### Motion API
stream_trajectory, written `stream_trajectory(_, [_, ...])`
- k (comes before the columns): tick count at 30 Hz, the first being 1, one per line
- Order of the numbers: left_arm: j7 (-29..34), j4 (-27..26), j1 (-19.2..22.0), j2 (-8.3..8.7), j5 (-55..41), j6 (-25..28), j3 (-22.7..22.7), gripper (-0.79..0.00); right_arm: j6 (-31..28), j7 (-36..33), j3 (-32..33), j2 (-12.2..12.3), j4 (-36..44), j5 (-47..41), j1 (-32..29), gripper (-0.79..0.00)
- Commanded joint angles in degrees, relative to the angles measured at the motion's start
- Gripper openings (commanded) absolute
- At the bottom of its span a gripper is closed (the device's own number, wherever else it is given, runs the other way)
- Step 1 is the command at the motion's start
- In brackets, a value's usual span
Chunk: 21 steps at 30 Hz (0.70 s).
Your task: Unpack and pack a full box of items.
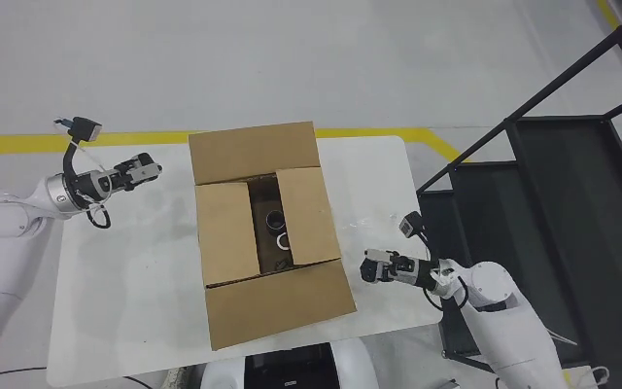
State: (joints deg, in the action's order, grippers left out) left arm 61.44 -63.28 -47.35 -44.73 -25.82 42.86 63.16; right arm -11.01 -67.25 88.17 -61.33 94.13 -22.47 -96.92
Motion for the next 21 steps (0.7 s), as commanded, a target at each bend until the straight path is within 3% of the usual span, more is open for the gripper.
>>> stream_trajectory(1, [-0.38, 0.42, 0.4, -0.08, 1.23, 0.37, -0.17, 0.0, 0.84, -1.03, -1.1, 0.03, -0.64, 0.35, -0.04, 0.0])
stream_trajectory(6, [-0.99, 1.34, 1.53, -0.58, 2.76, 0.98, -0.94, 0.0, 3.51, -6.08, -6.01, -0.18, -1.8, -2.63, 0.48, 0.0])
stream_trajectory(11, [-1.46, 2.32, 2.55, -1.12, 3.36, 1.37, -1.56, 0.0, 3.61, -12.18, -10.56, -0.74, -1.66, -11.04, 2.82, 0.0])
stream_trajectory(21, [-1.71, 2.79, 2.95, -1.67, 4.27, 1.7, -1.95, 0.0, 1.73, -12.75, -16.82, -2.25, -2.85, -21.45, 11.53, 0.0])
